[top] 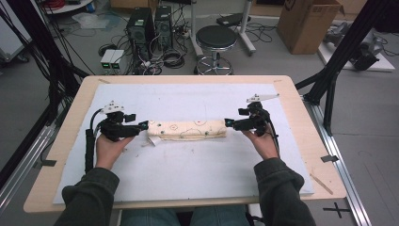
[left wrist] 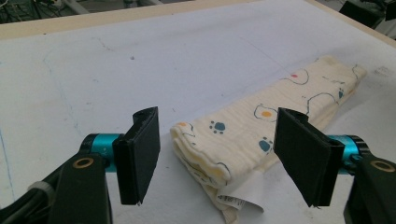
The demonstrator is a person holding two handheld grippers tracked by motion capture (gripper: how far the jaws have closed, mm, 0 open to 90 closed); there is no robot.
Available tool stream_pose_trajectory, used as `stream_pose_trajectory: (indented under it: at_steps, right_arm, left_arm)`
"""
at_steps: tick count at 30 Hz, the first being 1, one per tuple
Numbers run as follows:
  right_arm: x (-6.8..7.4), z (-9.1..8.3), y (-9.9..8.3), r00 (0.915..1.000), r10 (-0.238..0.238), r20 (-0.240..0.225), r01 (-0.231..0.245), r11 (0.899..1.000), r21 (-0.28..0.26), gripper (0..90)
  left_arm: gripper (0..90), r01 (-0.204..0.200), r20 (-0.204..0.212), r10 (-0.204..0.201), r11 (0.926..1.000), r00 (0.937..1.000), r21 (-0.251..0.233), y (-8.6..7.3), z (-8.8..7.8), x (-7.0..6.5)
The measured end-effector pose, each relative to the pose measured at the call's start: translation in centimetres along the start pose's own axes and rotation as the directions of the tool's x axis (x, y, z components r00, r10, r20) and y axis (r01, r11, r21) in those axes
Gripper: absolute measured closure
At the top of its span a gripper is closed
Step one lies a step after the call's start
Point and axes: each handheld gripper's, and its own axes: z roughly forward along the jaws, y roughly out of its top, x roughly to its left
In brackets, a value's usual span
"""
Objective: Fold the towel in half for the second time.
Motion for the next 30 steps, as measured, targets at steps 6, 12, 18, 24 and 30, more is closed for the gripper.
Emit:
stream_pose_trajectory:
  at_steps: [6, 12, 18, 24, 30]
  right_arm:
    - [0.2, 0.0, -0.2, 1.0, 0.001, -0.002, -0.001, 1.0, 0.001, 12.3]
    - [0.0, -0.3, -0.6, 1.0, 0.007, 0.001, -0.007, 1.0, -0.001, 12.3]
    - [0.1, -0.7, -0.9, 1.0, 0.008, -0.001, -0.008, 1.0, -0.005, 12.2]
    - [0.4, -1.2, -0.9, 1.0, -0.002, 0.002, 0.002, 1.0, -0.01, 12.2]
    - [0.5, -1.5, -1.5, 1.0, 0.0, 0.007, 0.0, 1.0, -0.012, 12.2]
  left_arm:
    - [31.9, -0.016, 0.005, 0.015, 0.9999, 0.9999, 0.003, -0.1, -0.2, -0.3]
    - [31.9, -0.024, 0.013, 0.024, 0.9997, 0.9996, -0.003, -0.1, -0.6, -0.7]
    - [31.7, -0.032, 0.024, 0.032, 0.9995, 0.9992, -0.002, -0.4, -1.1, -1.0]
    - [31.4, -0.05, 0.031, 0.05, 0.9987, 0.9983, 0.003, -0.5, -1.4, -1.5]
    - [31.1, -0.069, 0.039, 0.069, 0.9976, 0.9969, 0.008, -0.6, -1.8, -2.0]
